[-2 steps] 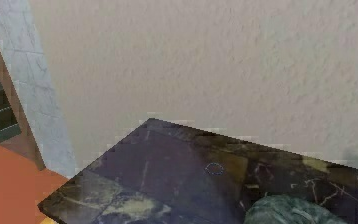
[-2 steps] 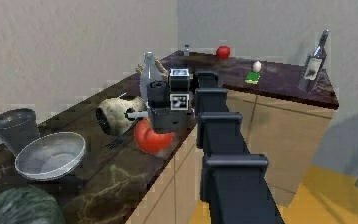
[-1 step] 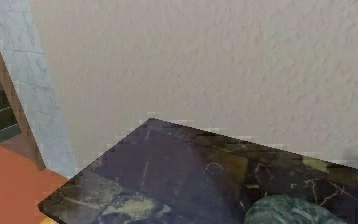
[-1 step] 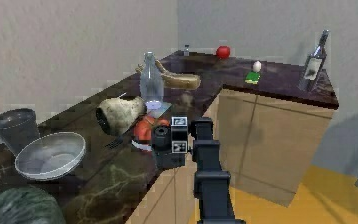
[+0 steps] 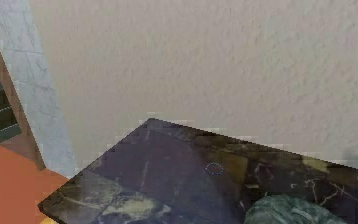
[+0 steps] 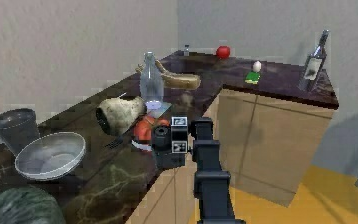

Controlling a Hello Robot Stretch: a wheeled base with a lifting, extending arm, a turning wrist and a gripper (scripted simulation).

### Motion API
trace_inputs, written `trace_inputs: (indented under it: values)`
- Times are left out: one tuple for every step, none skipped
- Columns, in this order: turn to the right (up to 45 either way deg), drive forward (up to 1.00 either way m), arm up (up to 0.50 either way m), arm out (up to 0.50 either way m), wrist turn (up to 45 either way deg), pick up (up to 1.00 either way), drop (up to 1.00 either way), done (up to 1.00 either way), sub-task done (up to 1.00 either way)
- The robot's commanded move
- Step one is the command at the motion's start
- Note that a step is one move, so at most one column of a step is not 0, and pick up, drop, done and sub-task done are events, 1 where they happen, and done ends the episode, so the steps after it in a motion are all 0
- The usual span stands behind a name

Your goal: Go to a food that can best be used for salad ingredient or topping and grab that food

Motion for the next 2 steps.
trace_inputs:
  values:
    - [0.0, 0.00, 0.10, 0.00, 0.0, 0.00, 0.00, 0.00, 0.00]
    - [0.0, 0.00, 0.00, 0.00, 0.0, 0.00, 0.00, 1.00, 0.00]
